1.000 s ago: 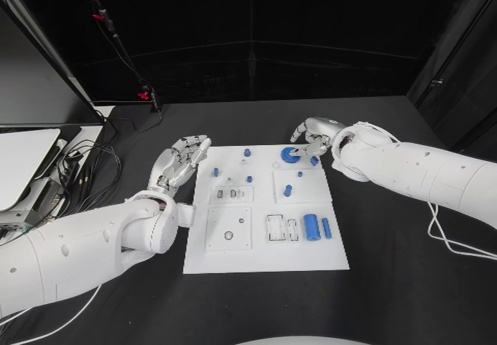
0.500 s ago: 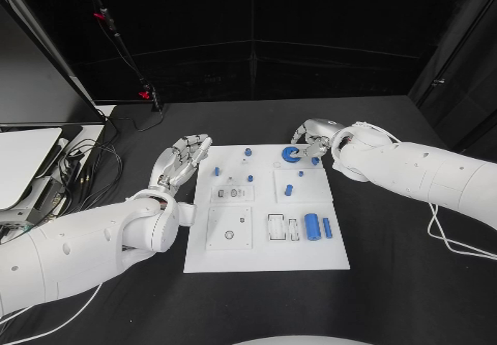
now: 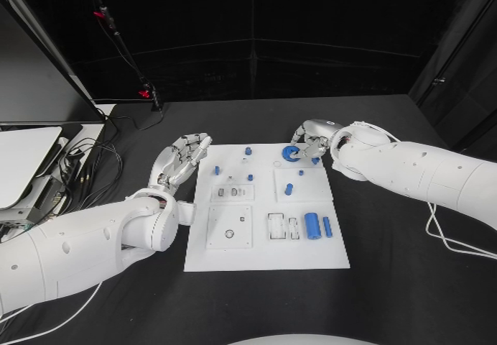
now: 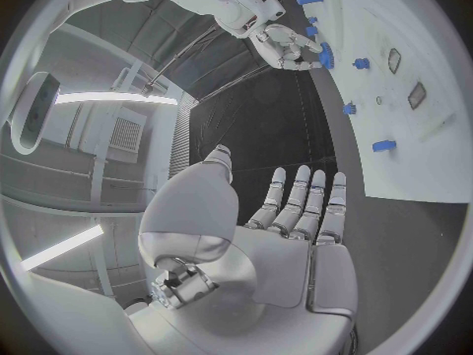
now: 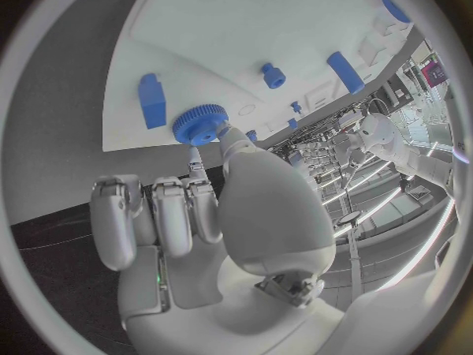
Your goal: Assemble the parts on the task board
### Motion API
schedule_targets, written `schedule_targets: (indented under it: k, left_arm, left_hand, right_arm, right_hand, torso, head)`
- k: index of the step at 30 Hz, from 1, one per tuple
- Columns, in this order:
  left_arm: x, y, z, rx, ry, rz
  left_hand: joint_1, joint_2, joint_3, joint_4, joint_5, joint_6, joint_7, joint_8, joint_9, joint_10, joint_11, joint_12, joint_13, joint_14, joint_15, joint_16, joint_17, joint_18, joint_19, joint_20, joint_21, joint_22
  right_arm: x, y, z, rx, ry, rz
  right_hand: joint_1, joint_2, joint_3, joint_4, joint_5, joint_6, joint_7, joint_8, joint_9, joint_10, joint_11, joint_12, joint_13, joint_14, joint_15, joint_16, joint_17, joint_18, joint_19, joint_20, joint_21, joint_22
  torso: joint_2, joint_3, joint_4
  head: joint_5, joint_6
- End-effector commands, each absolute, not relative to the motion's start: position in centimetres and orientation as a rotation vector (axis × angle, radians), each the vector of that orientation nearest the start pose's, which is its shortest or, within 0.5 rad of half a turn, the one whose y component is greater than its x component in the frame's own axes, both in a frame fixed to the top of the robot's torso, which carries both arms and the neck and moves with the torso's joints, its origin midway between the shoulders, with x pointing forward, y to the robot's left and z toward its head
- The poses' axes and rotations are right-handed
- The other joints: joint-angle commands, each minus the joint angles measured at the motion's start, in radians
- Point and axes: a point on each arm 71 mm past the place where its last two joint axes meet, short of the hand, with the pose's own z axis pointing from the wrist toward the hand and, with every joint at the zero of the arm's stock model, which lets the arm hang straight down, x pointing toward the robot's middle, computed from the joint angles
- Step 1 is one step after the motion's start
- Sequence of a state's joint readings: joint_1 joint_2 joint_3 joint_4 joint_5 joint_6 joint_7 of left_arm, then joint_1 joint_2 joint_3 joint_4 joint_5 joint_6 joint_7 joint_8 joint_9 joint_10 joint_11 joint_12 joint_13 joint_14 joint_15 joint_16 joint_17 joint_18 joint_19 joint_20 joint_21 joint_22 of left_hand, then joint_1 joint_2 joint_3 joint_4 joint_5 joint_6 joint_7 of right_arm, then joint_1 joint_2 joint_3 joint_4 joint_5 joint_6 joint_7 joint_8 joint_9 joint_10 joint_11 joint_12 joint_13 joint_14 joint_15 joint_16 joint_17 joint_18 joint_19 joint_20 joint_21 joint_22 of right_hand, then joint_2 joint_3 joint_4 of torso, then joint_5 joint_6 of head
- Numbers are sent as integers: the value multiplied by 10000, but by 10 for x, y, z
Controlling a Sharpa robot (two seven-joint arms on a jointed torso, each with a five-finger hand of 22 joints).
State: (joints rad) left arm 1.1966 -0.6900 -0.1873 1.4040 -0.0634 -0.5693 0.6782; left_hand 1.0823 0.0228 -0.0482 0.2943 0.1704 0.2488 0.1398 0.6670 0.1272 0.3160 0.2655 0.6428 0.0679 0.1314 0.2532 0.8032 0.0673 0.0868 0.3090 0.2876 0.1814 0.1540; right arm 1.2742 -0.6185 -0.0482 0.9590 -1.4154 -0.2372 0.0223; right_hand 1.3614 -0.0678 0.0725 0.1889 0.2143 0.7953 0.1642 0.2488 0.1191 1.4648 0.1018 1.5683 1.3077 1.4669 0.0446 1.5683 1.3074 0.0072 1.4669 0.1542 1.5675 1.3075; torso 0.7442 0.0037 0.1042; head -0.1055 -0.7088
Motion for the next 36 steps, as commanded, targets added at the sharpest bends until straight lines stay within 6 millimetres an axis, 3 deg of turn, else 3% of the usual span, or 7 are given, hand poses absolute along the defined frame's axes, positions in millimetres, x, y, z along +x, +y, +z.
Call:
schedule_targets:
  k: [1,16,19,26,31,36]
  left_arm:
    - [484,179,-198,-6842,10321,-15287]
    - [485,179,-198,-6873,10362,-15290]
    - [485,179,-199,-6879,10374,-15310]
    - [485,179,-199,-6885,10383,-15314]
    - [485,178,-199,-6886,10391,-15325]
    - [485,179,-199,-6890,10394,-15320]
  left_hand:
    - [9,97,-27,-21,48,-5,1581,35,-11,-28,-5,48,-12,-19,60,64,-14,118,-45,2,42,10]
    - [17,117,-35,-20,55,-9,1581,37,-20,-31,-4,53,-13,-20,65,66,-15,114,-52,3,43,10]
    - [19,124,-36,-19,58,-10,1581,38,-22,-31,-4,54,-13,-20,66,67,-15,113,-53,3,44,10]
    - [44,206,-52,-18,93,-15,1582,50,-49,-38,-3,71,-15,-22,76,75,-17,102,-65,5,55,13]
    - [44,206,-52,-18,93,-15,1582,50,-49,-38,-3,71,-15,-22,76,75,-17,102,-65,5,55,13]
    - [49,233,-58,-17,104,-16,1582,55,-58,-41,-2,76,-16,-23,78,78,-17,99,-73,4,56,12]
  right_arm:
    - [586,-254,-178,-926,16831,4121]
    - [586,-253,-180,-885,17083,3913]
    - [586,-254,-181,-859,17143,3841]
    - [586,-253,-183,-754,17256,3693]
    - [585,-253,-182,-713,17058,3708]
    - [585,-253,-181,-704,16859,3760]
  right_hand:
    - [103,1,71,0,-47,8,-76,-52,-16,1060,-61,25,2631,1039,-91,25,2634,-72,1039,-49,33,2633]
    - [205,-1,209,-122,-47,161,-279,-133,-66,1060,-242,25,2631,1039,-223,25,2634,-72,1039,-167,33,2633]
    - [210,3,224,-131,-45,161,-299,-157,-77,1060,-263,25,2631,1039,-240,25,2634,-72,1039,-184,33,2633]
    - [303,68,324,-210,-22,217,-300,-227,-110,1060,-283,25,2631,1039,-286,25,2634,-72,1039,-239,33,2633]
    - [407,206,492,-314,21,639,-311,-223,-120,1060,-306,25,2631,1039,-313,25,2634,-72,1039,-287,33,2633]
    - [468,463,755,-369,98,1458,-332,-179,-118,1060,-333,25,2631,1039,-326,25,2634,-72,1039,-312,33,2633]
  torso:
    - [0,2,3]
    - [2,7,4]
    - [0,9,7]
    - [-4,7,-1]
    - [-5,10,21]
    - [-7,6,7]
  head:
    - [15,-7]
    - [7,-17]
    - [-63,-13]
    - [-46,-42]
    - [-35,-59]
    - [6,-58]
